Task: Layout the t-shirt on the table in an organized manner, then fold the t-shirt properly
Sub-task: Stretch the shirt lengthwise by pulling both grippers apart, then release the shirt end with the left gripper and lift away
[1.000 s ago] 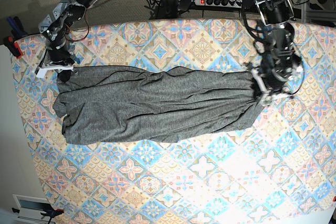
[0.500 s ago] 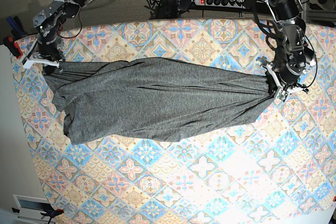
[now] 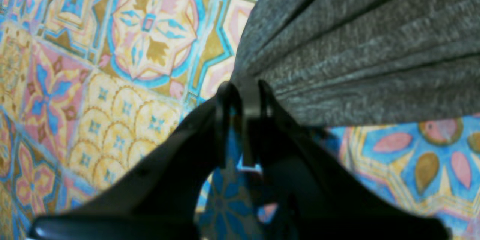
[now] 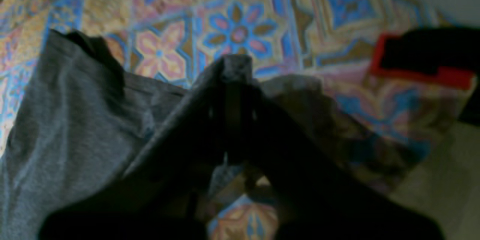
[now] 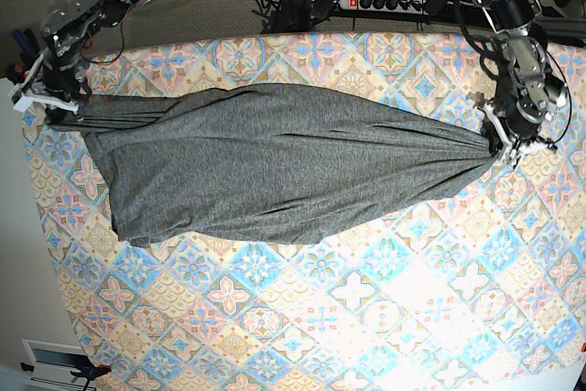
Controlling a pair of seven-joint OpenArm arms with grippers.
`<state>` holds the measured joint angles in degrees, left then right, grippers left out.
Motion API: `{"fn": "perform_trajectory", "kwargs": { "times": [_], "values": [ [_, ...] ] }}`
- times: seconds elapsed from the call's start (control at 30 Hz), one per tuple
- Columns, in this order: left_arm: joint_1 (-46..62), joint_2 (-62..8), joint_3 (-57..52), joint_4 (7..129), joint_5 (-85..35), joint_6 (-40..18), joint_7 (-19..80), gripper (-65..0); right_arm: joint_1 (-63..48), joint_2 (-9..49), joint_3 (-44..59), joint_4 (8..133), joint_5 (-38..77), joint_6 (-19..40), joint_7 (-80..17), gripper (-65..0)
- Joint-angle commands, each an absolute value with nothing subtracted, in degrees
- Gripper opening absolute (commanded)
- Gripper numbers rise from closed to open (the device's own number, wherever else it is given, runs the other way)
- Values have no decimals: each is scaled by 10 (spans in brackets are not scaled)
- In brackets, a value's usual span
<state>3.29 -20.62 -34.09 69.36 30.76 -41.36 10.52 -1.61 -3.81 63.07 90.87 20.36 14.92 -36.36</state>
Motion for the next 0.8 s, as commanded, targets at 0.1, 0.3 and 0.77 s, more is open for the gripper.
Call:
{"fn": "perform_trajectory", "kwargs": {
  "times": [0.1,0.3,0.77],
  "values": [
    [92,-219,-353,733,403,-400,233,-593,-26,-25,639,928,204,138,-330,-650],
    [123,-218,-353,770,402,-400,233,-592,-28,-25,635,926,204,138,-334,-650],
    [108,-44,-344,994,401,-400,297,-420,-49,-25,531,921,204,138,-334,-588]
  ]
}}
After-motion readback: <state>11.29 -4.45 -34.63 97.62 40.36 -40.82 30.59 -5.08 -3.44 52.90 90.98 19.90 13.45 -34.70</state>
